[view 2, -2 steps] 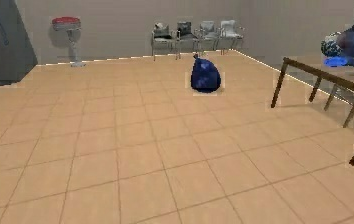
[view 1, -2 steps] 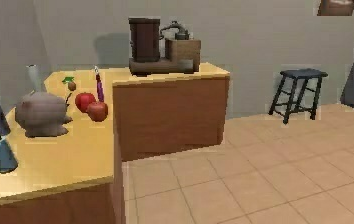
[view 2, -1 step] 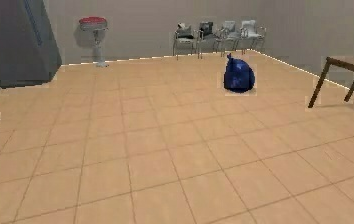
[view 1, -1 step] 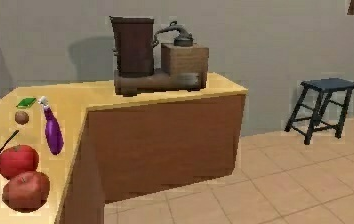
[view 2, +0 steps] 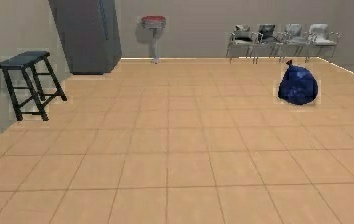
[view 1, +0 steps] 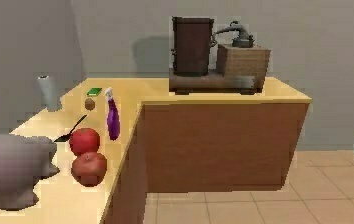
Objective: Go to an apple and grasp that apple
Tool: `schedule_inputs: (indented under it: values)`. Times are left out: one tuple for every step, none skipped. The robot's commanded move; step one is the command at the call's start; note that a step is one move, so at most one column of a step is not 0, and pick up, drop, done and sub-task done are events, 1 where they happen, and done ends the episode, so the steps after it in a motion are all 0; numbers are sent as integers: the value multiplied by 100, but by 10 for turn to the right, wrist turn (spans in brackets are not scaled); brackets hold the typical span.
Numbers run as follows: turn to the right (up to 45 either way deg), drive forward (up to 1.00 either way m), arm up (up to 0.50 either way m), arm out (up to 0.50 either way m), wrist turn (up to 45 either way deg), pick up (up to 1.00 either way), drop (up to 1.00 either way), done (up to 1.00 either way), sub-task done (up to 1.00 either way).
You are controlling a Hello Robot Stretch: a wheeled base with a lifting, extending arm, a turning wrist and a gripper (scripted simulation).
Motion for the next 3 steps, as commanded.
schedule_inputs:
  values:
    - [0,50,0,0,0,0,0,0,0]
    - [-450,0,0,0,0,0,0,0,0]
    - [-450,0,0,0,0,0,0,0,0]
